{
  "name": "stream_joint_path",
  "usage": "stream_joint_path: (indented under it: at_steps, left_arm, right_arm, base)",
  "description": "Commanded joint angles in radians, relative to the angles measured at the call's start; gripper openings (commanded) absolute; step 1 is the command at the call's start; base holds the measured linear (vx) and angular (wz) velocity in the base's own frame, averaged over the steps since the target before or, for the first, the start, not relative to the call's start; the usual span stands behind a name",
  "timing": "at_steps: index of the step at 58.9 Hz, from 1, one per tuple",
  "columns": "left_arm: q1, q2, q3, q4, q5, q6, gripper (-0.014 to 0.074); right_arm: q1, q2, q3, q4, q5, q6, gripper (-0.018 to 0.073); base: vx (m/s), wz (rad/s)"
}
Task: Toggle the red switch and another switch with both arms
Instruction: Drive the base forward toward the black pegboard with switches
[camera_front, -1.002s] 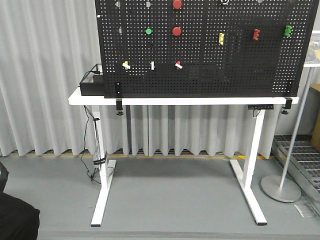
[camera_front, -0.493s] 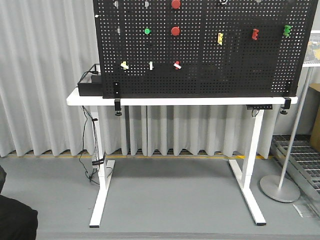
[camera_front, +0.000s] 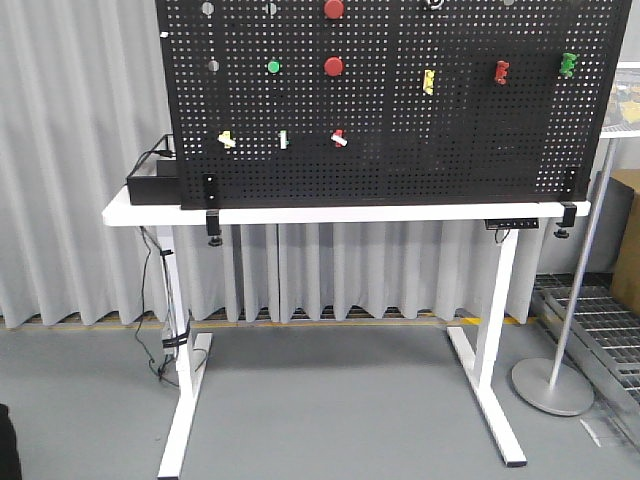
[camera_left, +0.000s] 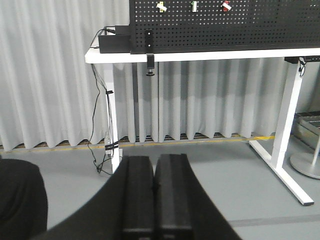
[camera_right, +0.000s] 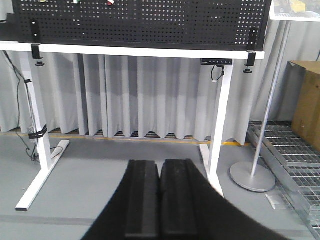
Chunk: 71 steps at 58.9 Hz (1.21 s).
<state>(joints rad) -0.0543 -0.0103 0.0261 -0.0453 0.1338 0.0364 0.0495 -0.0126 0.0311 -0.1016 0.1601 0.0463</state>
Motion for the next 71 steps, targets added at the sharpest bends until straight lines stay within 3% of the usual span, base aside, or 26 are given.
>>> stream_joint_path:
  at_steps: [1,71]
  left_arm:
    - [0.001,-0.017,0.02,-0.011,-0.075,-0.002,0.0002]
    - [0.001,-0.017,0.02,-0.011,-0.075,-0.002,0.0002]
  right_arm:
    - [-0.006,-0.003,0.006,-0.005,-0.082,-0.004,-0.0006]
    - [-0.006,-0.002,0.006,-0.005,-0.081,-0.004,-0.0006]
  base:
    - [0.21,-0.05]
    - [0.29,0.03]
